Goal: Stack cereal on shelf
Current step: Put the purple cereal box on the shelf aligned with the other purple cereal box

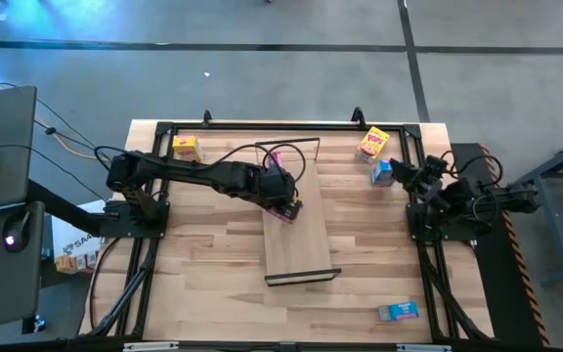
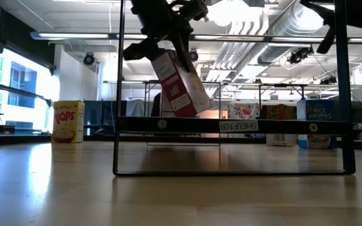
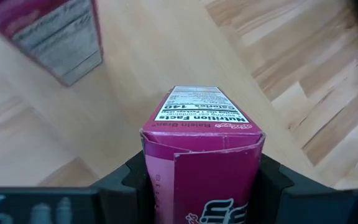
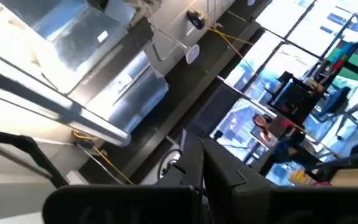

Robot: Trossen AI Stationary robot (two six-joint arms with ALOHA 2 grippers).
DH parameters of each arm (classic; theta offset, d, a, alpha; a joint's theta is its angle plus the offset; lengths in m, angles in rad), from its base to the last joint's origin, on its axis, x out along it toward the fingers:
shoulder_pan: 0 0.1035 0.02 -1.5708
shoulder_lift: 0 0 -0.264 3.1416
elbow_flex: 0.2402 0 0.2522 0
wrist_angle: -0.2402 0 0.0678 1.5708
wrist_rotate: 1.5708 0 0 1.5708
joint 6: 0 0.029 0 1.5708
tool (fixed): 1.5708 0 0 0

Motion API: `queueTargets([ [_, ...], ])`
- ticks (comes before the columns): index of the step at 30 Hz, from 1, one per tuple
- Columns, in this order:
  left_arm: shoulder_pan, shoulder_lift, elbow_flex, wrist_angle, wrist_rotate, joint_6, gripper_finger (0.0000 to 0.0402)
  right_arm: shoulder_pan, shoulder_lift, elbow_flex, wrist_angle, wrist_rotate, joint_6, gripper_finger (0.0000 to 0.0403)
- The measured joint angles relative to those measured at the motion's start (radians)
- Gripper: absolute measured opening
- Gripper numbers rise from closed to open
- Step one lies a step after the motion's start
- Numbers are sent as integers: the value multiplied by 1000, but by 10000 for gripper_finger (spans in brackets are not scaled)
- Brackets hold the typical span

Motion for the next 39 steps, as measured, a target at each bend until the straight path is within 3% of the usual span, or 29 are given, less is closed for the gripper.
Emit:
queueTargets([
  [12, 10, 0, 0, 55, -17, 54, 191, 0, 241, 198, -137, -29, -43, 1],
  [20, 7, 0, 0, 57, -17, 63, 214, 0, 254, 263, -227, -31, -44, 1],
  [32, 7, -3, 0, 147, -2, 101, 219, 0, 254, 280, -241, -31, -37, 3],
  [35, 7, -8, 0, 154, -1, 122, 219, 0, 254, 280, -236, -31, -33, 26],
  [39, 12, -30, 1, 156, -1, 142, 219, 0, 254, 280, -231, -14, 5, 101],
])
